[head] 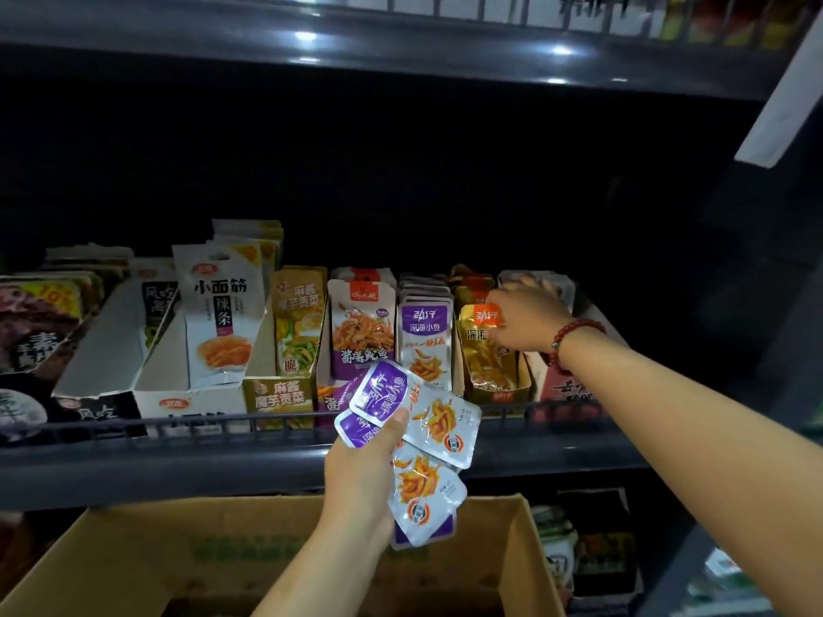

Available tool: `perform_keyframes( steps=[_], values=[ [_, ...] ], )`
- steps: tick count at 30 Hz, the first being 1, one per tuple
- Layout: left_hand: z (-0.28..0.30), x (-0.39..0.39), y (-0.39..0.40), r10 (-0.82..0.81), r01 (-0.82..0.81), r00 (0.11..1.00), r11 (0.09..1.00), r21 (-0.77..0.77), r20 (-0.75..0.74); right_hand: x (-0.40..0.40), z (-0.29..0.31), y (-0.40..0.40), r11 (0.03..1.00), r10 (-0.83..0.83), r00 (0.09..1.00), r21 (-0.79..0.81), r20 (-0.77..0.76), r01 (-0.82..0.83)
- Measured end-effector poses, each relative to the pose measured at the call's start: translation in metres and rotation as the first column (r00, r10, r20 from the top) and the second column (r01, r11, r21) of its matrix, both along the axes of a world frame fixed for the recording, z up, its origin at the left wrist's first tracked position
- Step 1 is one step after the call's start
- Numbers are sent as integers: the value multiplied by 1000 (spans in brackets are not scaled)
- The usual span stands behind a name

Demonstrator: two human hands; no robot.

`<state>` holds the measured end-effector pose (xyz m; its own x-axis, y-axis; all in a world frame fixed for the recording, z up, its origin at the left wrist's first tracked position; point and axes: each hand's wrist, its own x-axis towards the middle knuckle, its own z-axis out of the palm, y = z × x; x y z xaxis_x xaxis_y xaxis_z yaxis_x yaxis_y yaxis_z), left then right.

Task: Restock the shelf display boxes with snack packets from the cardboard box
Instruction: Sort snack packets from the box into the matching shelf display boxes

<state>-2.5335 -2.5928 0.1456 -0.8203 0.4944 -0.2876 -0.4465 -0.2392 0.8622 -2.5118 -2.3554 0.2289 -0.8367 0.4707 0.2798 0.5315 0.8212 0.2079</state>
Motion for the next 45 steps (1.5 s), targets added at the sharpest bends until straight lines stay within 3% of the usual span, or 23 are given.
perform_keyframes(
  steps=[9, 13, 17, 28, 32, 45],
  values=[
    [-5, 1, 3, -27, 27, 1000, 1000, 15, 9, -1, 1, -8, 996, 20, 996, -86, -92, -28],
    [-6, 1, 2, -23, 23, 1000, 1000, 18, 21, -2, 1, -8, 990, 30, 998, -140, -54, -37],
    [-5, -1, 0, -14, 13, 999, 1000, 23, 38, -5, -3, -5, 994, 38, 999, -103, 1, -38],
    [-5, 0, -3, -21, 20, 998, 1000, 15, 57, 2, 0, -11, 1000, 9, 979, 22, -206, -4],
    [-4, 1, -2, -25, 25, 998, 1000, 11, 56, -1, -11, -9, 999, 32, 991, -18, -132, -34],
    [3, 3, -6, -37, 37, 997, 999, 2, 70, 9, -17, -15, 987, 45, 964, -139, -260, -83]
  ],
)
